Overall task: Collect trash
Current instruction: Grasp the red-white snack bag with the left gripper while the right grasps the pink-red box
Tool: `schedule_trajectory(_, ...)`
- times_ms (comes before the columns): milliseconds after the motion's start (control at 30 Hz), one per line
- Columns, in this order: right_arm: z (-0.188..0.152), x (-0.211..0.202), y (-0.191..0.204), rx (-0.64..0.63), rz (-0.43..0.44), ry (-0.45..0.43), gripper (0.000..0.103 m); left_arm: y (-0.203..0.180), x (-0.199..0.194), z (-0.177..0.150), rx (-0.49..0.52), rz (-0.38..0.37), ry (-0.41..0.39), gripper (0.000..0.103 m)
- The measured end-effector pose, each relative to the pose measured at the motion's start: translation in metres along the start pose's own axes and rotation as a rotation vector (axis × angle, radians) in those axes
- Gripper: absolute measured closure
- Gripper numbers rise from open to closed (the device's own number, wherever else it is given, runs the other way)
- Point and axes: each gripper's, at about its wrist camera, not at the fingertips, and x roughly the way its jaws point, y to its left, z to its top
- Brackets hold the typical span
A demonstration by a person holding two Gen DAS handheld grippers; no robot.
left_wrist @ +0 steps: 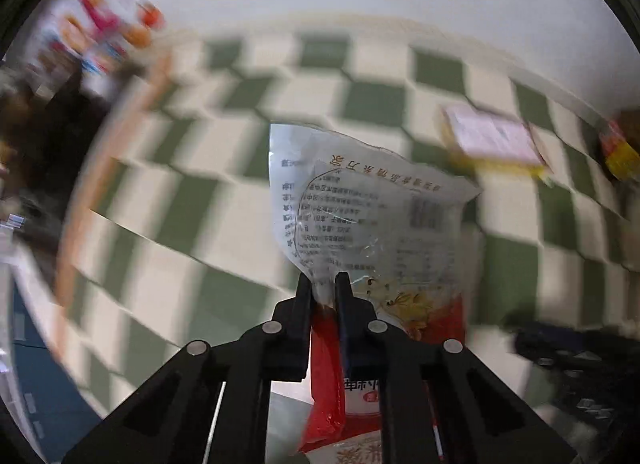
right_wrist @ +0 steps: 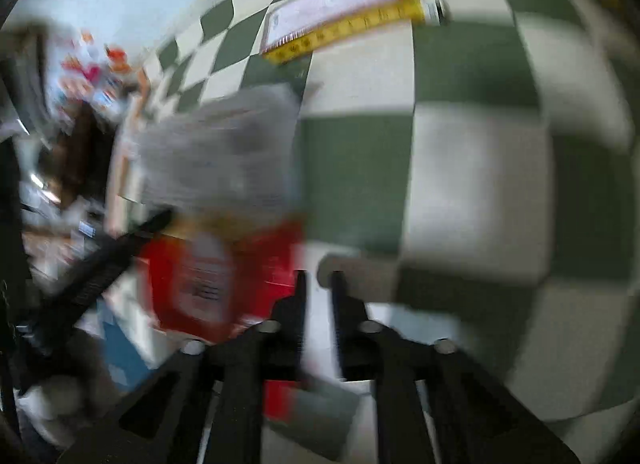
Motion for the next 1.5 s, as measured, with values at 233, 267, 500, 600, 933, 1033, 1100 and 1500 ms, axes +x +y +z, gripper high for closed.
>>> schedule_trajectory(233, 0.099, -0.011, 0.063, -0.481, -0.365, 0.067, 0.021, 0.024, -0.005, 0.059, -0.07, 0.248, -0.108, 0.095)
schedule_trajectory(267, 0.114, -0.004, 0.07, -0.548, -0.407, 0.09, 0.021, 0.025, -0.001, 0.066, -0.08, 0.262, -0.109, 0.095)
schedule_trajectory(500, 0.184, 0.056, 0.09, -0.852, -0.566, 0.263, 0.016, 0.029, 0.033, 0.111, -0.141, 0.271, -0.079, 0.095)
schedule_trajectory(600, 0.199, 0.07, 0.084, -0.864, -0.525, 0.337, 0.015, 0.022, 0.037, 0.118, -0.134, 0.266, -0.079, 0.095)
schedule_trajectory(933, 0.218, 0.061, 0.038, -0.564, -0.415, 0.273, 0.022, 0.02, 0.024, 0.119, -0.11, 0.233, -0.106, 0.096)
schedule_trajectory(1033, 0.209, 0.049, 0.025, -0.458, -0.387, 0.209, 0.025, 0.021, 0.013, 0.113, -0.105, 0.226, -0.119, 0.097)
schedule_trajectory(1100, 0.2, 0.038, 0.014, -0.393, -0.359, 0.163, 0.027, 0.024, 0.006, 0.108, -0.102, 0.224, -0.127, 0.097)
schedule_trajectory(1500, 0.077, -0.047, 0.014, -0.034, -0.163, -0.117, 0.032, 0.059, -0.079, 0.045, -0.055, 0.144, -0.246, 0.099)
